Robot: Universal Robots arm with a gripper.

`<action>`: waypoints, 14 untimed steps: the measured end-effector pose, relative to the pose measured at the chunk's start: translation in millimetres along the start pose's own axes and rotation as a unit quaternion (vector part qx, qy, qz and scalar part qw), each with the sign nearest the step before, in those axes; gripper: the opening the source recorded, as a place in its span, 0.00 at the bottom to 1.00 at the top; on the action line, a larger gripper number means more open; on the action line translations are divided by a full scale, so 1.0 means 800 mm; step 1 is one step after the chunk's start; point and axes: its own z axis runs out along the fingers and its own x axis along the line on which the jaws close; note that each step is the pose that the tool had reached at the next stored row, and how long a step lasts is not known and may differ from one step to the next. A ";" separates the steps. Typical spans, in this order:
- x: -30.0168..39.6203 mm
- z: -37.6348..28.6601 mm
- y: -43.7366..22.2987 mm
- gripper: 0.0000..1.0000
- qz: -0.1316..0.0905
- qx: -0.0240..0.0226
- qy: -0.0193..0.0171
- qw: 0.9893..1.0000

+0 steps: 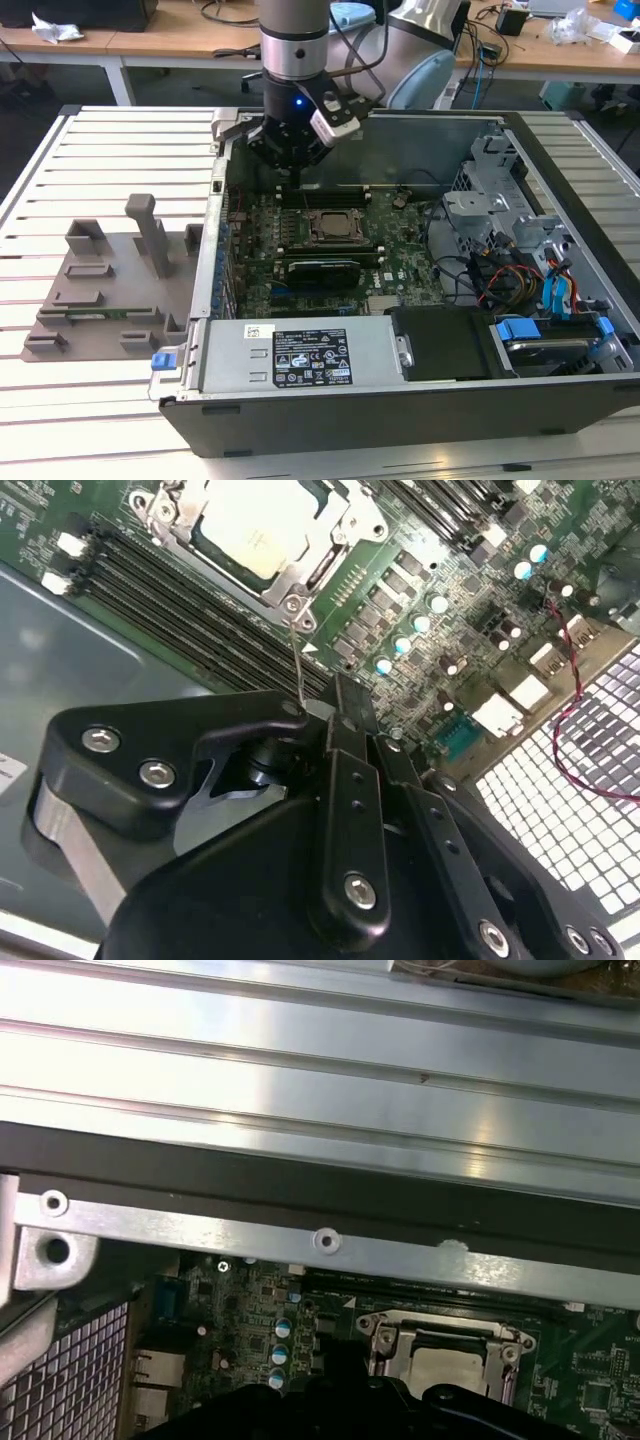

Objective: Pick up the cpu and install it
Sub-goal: 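Install the first cpu locking lever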

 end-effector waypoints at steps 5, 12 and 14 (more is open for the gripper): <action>-0.0066 0.0001 -0.0008 0.11 0.000 0.000 0.000 1.000; -0.0164 0.0002 -0.0020 0.11 0.000 0.000 0.000 1.000; -0.0214 0.0003 -0.0026 0.11 0.000 0.000 0.000 1.000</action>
